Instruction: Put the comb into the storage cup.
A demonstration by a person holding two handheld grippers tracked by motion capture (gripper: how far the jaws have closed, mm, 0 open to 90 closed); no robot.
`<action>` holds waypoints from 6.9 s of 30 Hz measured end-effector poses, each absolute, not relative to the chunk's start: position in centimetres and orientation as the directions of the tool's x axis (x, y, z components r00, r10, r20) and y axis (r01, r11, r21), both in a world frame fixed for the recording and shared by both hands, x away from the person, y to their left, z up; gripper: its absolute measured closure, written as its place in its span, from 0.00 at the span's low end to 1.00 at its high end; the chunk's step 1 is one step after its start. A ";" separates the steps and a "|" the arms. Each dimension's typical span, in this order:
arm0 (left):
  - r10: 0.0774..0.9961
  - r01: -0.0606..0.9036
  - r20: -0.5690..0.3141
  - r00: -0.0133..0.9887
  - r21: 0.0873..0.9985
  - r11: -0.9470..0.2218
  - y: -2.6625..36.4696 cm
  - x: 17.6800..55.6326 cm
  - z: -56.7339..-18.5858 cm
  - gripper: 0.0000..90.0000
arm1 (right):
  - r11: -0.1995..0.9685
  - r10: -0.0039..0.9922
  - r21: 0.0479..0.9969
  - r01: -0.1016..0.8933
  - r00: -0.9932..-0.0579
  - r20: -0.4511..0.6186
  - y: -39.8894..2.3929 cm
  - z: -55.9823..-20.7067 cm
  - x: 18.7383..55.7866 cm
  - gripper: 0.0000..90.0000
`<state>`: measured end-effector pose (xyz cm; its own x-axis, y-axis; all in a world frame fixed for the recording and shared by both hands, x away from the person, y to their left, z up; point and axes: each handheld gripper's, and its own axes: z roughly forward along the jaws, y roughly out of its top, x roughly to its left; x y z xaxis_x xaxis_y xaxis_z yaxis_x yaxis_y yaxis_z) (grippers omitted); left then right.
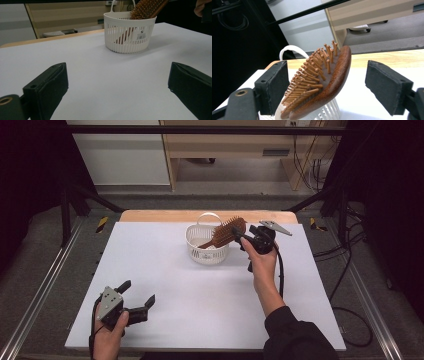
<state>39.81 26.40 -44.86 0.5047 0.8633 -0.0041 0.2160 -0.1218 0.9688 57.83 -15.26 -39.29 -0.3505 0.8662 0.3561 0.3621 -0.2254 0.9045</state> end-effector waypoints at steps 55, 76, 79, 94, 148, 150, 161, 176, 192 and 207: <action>0.898 0.225 -0.021 0.440 0.970 -0.087 27.4 40.1 -44.8 0.02 | 0.084 0.879 0.965 0.248 -0.475 0.046 -17.3 -36.6 53.9 0.04; 0.900 0.209 -0.026 0.434 0.975 -0.073 27.8 39.9 -44.6 0.02 | 0.108 0.878 0.985 0.133 -0.478 -0.032 -16.5 -36.6 51.7 0.05; 0.897 0.202 -0.026 0.441 0.977 -0.071 27.7 39.6 -44.5 0.02 | 0.104 0.877 0.987 0.125 -0.479 -0.031 -16.6 -36.7 51.2 0.05; 0.900 0.205 -0.045 0.434 0.977 -0.050 28.3 39.8 -44.5 0.02 | 0.130 0.880 0.990 0.062 -0.468 -0.086 -17.7 -36.8 50.2 0.03; 0.928 0.130 -0.076 0.365 0.991 0.030 33.0 39.8 -43.8 0.02 | -0.018 0.912 0.996 0.092 -0.407 0.054 -26.1 -37.5 46.2 0.03; 0.927 0.130 -0.074 0.368 0.991 0.027 33.0 39.8 -43.8 0.02 | -0.019 0.912 0.995 0.093 -0.407 0.055 -26.2 -37.6 46.1 0.03; 0.922 0.129 -0.079 0.379 0.991 0.032 32.9 39.7 -43.8 0.02 | -0.016 0.914 0.996 0.089 -0.402 0.051 -26.9 -38.0 45.6 0.03; 0.912 0.128 -0.074 0.404 0.991 0.023 32.5 39.6 -43.8 0.02 | -0.030 0.919 0.996 0.089 -0.390 0.063 -28.5 -38.9 44.1 0.04; 0.905 0.122 -0.068 0.420 0.992 0.018 32.2 39.6 -43.7 0.01 | -0.035 0.929 0.993 0.113 -0.363 0.074 -30.0 -41.0 42.5 0.03; 0.905 0.112 -0.076 0.419 0.993 0.031 32.5 39.5 -43.6 0.01 | -0.027 0.928 0.992 0.121 -0.367 0.070 -30.1 -42.6 41.7 0.03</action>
<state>39.49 32.45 -43.55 0.4189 0.9049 -0.0755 0.1116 0.0312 0.9933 41.73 -30.05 -42.56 -0.3667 0.9277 0.0700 0.1206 -0.0273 0.9923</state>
